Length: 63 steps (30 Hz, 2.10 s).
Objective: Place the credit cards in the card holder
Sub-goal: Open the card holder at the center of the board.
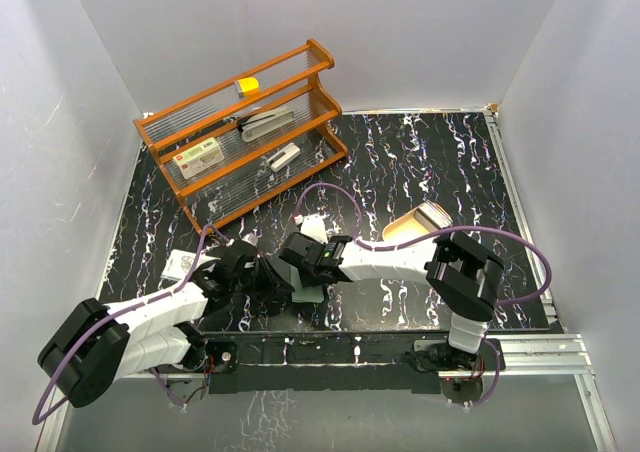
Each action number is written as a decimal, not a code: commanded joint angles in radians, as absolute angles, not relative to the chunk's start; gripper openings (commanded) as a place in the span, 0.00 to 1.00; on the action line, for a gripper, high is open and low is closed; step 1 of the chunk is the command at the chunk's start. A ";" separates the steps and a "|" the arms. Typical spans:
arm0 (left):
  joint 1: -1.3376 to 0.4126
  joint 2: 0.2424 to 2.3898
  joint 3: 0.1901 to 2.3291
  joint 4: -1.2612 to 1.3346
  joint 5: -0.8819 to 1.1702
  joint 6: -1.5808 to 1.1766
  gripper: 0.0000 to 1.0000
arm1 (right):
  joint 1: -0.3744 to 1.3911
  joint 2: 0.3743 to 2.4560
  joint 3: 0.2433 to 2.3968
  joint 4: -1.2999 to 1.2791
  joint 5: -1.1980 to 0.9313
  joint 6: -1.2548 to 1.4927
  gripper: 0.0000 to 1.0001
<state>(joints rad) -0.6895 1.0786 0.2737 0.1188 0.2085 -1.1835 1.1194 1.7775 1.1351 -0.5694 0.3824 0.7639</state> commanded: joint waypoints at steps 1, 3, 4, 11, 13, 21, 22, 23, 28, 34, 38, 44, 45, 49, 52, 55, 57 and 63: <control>-0.692 1.050 0.254 0.077 0.202 -1.185 0.00 | 1.108 1.749 1.141 -0.721 0.522 0.737 0.41; -0.692 1.047 0.242 0.095 0.206 -1.200 0.00 | 1.108 1.733 1.160 -0.743 0.521 0.740 0.46; -0.691 1.043 0.234 0.108 0.208 -1.207 0.00 | 1.108 1.715 1.168 -0.751 0.512 0.743 0.47; -0.692 1.044 0.239 0.100 0.200 -1.203 0.00 | 1.109 1.665 1.188 -0.727 0.390 0.783 0.42; -0.692 1.048 0.234 0.112 0.203 -1.208 0.00 | 1.109 1.657 1.181 -0.687 0.351 0.790 0.41; -0.692 1.040 0.230 0.109 0.206 -1.212 0.00 | 1.112 1.675 1.173 -0.595 0.256 0.813 0.38; -0.692 1.038 0.229 0.110 0.206 -1.212 0.00 | 1.114 1.684 1.175 -0.594 0.254 0.814 0.37; -0.692 1.037 0.228 0.109 0.206 -1.213 0.00 | 1.116 1.693 1.177 -0.595 0.255 0.815 0.37; -0.692 1.032 0.221 0.115 0.206 -1.217 0.00 | 1.124 1.730 1.189 -0.595 0.260 0.810 0.36; -0.692 1.042 0.215 0.129 0.210 -1.221 0.00 | 1.143 1.787 1.205 -0.593 0.259 0.801 0.36; -0.692 1.048 0.215 0.133 0.210 -1.223 0.00 | 1.154 1.824 1.218 -0.634 0.304 0.804 0.35; -0.692 1.042 0.215 0.128 0.212 -1.227 0.00 | 1.160 1.854 1.207 -0.657 0.366 0.789 0.39; -0.692 1.040 0.215 0.126 0.210 -1.228 0.00 | 1.161 1.855 1.208 -0.656 0.370 0.787 0.40; -0.692 1.029 0.212 0.120 0.206 -1.232 0.00 | 1.167 1.852 1.212 -0.634 0.362 0.771 0.45; -0.692 1.024 0.210 0.118 0.205 -1.234 0.00 | 1.170 1.855 1.220 -0.627 0.353 0.768 0.46; -0.692 1.024 0.208 0.122 0.206 -1.236 0.00 | 1.170 1.867 1.223 -0.626 0.355 0.770 0.46; -0.692 1.025 0.206 0.126 0.207 -1.239 0.00 | 1.171 1.868 1.221 -0.623 0.347 0.773 0.46; -0.692 1.028 0.207 0.129 0.207 -1.241 0.00 | 1.172 1.883 1.204 -0.626 0.396 0.784 0.28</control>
<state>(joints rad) -0.6903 1.0435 0.2150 0.1364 0.2024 -1.2354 1.1667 1.8278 1.2083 -0.6537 0.3386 0.7662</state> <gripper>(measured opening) 0.028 0.362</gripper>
